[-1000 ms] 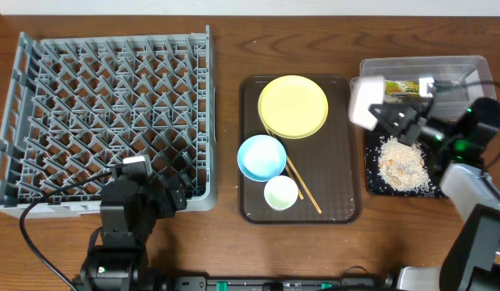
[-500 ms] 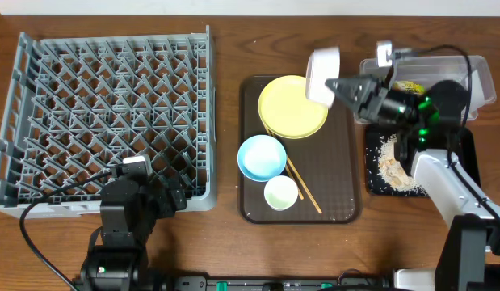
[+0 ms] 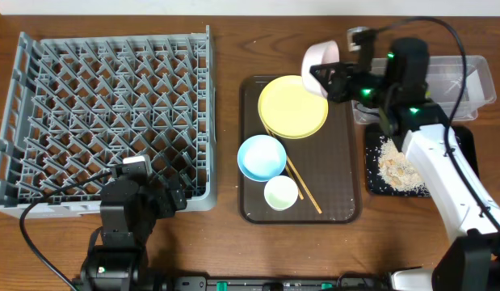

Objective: Sort waste into correct bins and load items into the dishwasher rack
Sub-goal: 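Carry the emptied pink bowl left and set it on the yellow plate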

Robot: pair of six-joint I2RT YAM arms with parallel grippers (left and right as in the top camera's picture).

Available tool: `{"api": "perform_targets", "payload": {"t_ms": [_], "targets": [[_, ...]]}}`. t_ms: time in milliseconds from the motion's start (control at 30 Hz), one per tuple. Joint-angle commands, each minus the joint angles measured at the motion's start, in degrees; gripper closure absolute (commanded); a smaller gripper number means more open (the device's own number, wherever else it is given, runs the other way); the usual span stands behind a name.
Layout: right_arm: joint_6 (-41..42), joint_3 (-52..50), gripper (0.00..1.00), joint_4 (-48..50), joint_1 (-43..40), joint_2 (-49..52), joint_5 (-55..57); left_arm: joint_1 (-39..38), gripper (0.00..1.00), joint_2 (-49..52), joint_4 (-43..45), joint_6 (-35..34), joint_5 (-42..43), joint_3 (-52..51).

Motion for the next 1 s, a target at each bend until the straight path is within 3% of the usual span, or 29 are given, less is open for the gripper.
{"api": "perform_targets", "payload": {"t_ms": [0,200,700,733,800,900,967], "targets": [[-14.95,2.21,0.99,-6.27,4.66,-0.55,13.51,0.24,0.02,-0.04,0.17,0.55,-0.11,1.05],[-20.04,2.21,0.99,-13.35,11.13,3.21,25.81,0.24,0.02,-0.04,0.17,0.55,-0.09,1.05],[-21.94,2.21,0.99,-6.8,14.84,20.24,27.34,0.24,0.02,-0.04,0.15,0.55,-0.09,1.05],[-21.94,2.21,0.96,-6.8,14.82,20.24,27.32,0.24,0.02,-0.04,0.15,0.55,-0.09,1.05],[-21.94,2.21,0.81,-6.8,14.82,20.22,27.32,0.24,0.02,-0.04,0.17,0.55,-0.09,1.05],[-21.9,2.21,0.75,-7.08,14.82,19.65,26.01,0.24,0.02,-0.04,0.15,0.55,-0.09,1.05],[-21.59,2.23,0.64,-7.3,14.8,18.75,24.02,0.24,0.02,-0.04,0.17,0.55,-0.09,1.05]]}}
